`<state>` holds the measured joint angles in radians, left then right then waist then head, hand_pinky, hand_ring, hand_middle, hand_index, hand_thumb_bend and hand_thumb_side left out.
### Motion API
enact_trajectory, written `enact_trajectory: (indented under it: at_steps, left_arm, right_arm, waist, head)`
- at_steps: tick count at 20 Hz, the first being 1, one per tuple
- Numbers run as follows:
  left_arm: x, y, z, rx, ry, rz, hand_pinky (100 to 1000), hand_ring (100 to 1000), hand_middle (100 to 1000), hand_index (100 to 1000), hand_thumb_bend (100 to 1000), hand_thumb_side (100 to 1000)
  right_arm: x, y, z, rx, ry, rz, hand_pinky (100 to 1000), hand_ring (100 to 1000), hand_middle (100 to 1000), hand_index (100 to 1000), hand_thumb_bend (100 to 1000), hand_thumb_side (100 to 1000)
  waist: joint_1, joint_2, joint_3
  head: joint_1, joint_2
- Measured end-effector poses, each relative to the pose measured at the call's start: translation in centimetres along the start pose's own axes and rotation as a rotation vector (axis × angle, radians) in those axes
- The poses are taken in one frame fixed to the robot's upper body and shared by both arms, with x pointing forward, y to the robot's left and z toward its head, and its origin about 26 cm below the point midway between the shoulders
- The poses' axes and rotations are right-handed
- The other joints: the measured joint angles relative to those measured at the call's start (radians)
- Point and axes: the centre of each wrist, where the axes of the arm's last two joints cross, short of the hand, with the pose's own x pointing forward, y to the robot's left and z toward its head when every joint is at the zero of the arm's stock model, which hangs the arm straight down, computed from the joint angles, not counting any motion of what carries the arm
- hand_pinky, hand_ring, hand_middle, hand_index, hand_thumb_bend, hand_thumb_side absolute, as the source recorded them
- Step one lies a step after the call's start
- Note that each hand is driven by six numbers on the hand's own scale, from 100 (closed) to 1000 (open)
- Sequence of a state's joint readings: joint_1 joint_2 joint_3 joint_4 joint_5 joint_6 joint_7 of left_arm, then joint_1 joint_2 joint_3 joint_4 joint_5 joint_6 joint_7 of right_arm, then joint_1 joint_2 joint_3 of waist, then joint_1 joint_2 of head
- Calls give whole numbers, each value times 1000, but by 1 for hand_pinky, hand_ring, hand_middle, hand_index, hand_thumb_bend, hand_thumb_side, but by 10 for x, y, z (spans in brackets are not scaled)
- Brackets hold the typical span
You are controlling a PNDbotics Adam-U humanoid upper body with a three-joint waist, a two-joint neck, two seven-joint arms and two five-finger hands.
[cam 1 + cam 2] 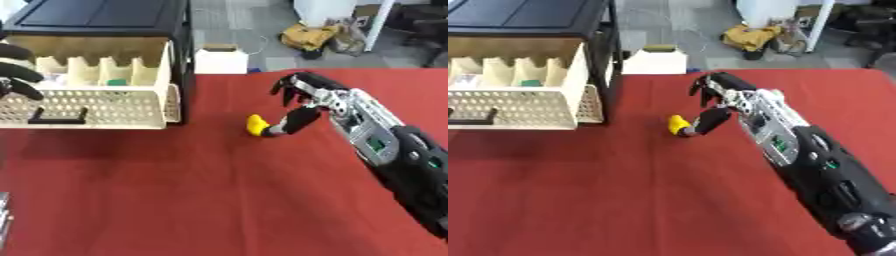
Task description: Pick up objects from table and place into drawer.
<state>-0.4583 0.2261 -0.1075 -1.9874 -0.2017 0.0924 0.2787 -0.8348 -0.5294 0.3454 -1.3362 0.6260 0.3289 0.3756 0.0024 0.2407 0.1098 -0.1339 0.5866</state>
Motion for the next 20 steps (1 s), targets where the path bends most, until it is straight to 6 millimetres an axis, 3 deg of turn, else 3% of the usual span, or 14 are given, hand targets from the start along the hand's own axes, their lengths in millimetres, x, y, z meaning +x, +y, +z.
enact_trajectory:
  at_steps: [20]
  left_arm:
    - [0,-2,1,-4,8,9,421,515,575,831,100,1000]
  right_arm:
    - [-2,21,-1,-27,40,35,719,761,513,773,689,301]
  waist:
    - [-4,10,2]
  head:
    - [0,-18]
